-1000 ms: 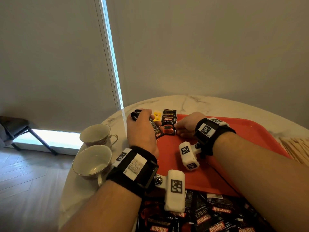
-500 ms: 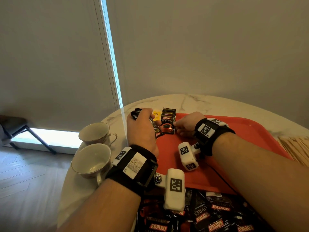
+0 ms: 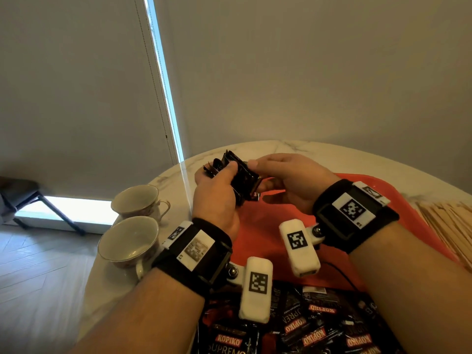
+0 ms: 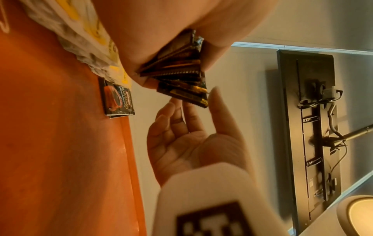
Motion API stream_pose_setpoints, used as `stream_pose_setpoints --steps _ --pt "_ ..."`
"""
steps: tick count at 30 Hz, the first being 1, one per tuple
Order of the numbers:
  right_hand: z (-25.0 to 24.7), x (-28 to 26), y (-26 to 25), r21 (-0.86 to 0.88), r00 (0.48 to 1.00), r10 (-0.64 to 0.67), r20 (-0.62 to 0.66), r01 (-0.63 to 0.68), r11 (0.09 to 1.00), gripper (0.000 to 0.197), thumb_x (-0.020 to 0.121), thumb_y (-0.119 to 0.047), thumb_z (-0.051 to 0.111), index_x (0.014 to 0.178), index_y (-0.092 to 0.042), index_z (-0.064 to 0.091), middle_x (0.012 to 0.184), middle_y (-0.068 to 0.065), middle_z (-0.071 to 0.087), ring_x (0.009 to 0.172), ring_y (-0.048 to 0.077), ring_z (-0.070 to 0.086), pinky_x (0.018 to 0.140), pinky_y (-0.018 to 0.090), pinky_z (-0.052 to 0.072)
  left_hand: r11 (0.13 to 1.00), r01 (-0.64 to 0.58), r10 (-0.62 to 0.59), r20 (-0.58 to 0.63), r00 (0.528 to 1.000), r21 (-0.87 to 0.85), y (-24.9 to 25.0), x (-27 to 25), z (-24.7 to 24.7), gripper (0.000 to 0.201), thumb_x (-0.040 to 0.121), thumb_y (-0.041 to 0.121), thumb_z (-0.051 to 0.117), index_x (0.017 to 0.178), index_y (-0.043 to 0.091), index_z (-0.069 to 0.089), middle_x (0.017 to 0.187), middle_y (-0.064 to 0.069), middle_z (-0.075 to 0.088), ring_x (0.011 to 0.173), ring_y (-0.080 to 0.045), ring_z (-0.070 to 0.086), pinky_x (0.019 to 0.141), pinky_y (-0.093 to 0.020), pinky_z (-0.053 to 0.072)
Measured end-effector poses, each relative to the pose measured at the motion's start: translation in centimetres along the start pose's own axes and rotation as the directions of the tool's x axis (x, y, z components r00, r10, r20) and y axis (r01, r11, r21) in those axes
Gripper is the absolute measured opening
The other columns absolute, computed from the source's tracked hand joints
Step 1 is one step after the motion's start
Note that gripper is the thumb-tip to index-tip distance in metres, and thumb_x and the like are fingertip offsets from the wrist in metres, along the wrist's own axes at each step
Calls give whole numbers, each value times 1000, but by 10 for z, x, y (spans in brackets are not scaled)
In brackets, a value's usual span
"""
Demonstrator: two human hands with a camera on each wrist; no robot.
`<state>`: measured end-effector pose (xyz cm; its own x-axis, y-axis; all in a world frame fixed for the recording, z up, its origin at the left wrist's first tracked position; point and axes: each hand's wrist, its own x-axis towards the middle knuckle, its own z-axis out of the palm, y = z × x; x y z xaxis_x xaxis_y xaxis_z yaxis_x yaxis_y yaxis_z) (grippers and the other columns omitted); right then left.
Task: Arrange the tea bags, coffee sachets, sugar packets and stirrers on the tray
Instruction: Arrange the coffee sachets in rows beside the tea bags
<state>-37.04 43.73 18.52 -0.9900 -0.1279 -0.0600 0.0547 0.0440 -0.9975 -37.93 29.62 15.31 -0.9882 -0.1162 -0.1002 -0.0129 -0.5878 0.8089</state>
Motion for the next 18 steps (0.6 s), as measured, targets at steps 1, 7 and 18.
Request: stream_pose_setpoints --steps 1,7,18 --pt "1 -2 0 -26 1000 -11 10 11 1000 14 88 -24 77 97 -14 74 84 5 71 67 13 63 66 30 53 1000 -9 9 1 1000 11 -1 0 0 37 100 10 65 134 15 52 116 -15 71 100 -31 75 88 -54 62" --pt "7 -2 4 -117 992 -123 -27 119 986 8 84 0 76 84 -8 74 90 24 73 77 25 68 64 31 57 998 -16 10 104 995 56 4 -5 -1 39 94 11 75 127 13 54 101 -11 73 82 -25 76 72 -43 63" --pt "4 5 0 162 979 -150 -139 172 972 4 92 -12 71 89 -13 71 74 2 66 64 14 60 64 34 56 999 -44 44 75 996 1 7 -1 -4 16 100 5 63 112 16 63 86 -4 79 74 -16 77 63 -37 60"
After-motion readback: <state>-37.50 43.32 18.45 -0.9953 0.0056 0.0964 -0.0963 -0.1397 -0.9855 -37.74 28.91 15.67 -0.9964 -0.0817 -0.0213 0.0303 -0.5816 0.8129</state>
